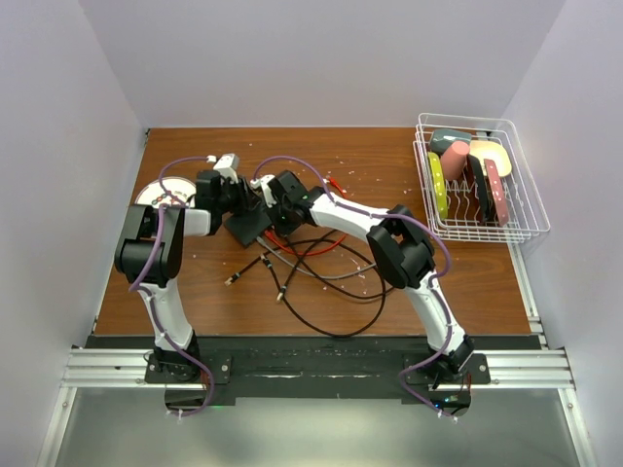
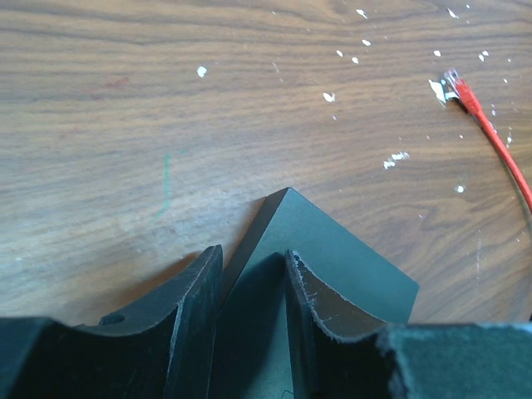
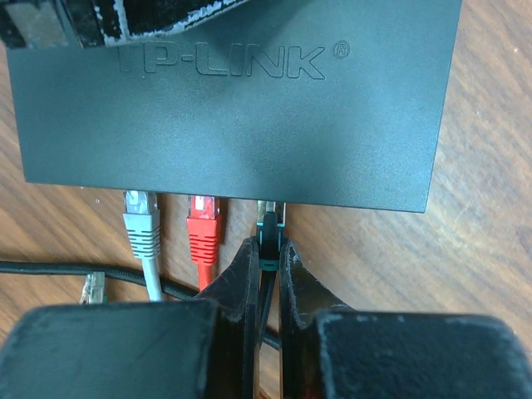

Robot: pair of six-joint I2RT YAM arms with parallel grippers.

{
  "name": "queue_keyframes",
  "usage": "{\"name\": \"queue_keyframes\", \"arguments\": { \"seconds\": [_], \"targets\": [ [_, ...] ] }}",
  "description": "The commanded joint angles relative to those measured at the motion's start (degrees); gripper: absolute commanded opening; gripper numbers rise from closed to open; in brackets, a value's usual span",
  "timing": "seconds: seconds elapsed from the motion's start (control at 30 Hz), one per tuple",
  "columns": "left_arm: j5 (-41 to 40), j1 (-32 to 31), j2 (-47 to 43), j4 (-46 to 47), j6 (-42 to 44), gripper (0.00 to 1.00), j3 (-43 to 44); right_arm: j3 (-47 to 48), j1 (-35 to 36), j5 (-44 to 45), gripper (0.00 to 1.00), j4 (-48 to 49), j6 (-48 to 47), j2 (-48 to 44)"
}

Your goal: Insert the plug into the switch port

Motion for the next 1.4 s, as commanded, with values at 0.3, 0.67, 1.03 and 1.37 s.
{"name": "queue_keyframes", "arguments": {
  "seconds": [0.3, 0.67, 1.03, 1.37],
  "targets": [
    [10.7, -3.9, 2.7, -14.3, -0.4, 0.24, -2.0, 10.0, 0.2, -2.9, 0.0, 18.6, 0.2, 1.5],
    [-1.6, -3.0, -6.6, -16.4, 0.3, 0.59, -3.5, -3.2, 0.2, -0.9, 0.27, 19.0, 1.0, -7.8],
    [-16.8, -1.7, -24.1, -20.7, -1.4, 0.9, -8.4, -9.6, 0.4, 1.0, 0.82, 16.8, 2.1, -16.3],
    [-18.0, -1.0, -36.5, -25.2, -3.7, 0.95, -8.8, -23.4, 6.4, 5.2, 0.96, 15.0, 3.0, -28.6]
  ]
}}
